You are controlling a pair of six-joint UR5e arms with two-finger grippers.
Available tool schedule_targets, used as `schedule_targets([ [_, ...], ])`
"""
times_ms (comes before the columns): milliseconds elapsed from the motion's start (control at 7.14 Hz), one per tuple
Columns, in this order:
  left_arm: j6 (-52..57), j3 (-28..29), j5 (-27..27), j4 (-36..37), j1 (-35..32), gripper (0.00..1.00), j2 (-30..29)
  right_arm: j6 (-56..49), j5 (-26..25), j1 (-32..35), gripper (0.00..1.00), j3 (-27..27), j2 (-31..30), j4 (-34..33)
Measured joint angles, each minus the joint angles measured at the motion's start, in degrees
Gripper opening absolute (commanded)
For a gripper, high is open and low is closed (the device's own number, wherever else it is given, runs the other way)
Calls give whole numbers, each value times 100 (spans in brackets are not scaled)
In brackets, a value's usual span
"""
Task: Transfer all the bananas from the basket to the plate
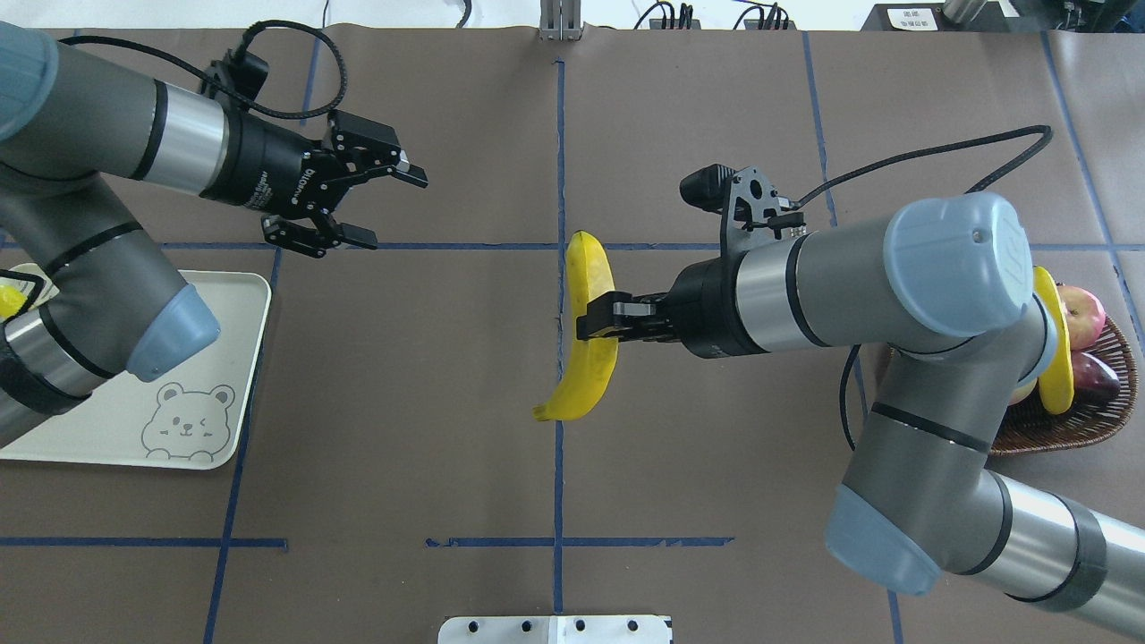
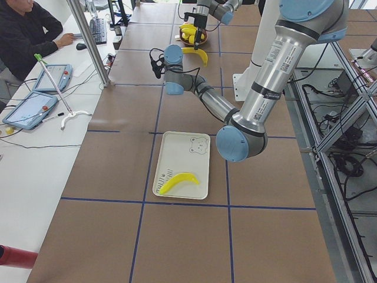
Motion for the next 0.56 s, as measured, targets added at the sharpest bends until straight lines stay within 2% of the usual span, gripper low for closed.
schedule_targets([
  [280,-275,-25,376,-343,522,100,-193,8,-72,-140,0,-3,111,12],
  [560,-539,-30,893,-378,1005,100,-434,18,-166,-269,0,-12,197,14],
])
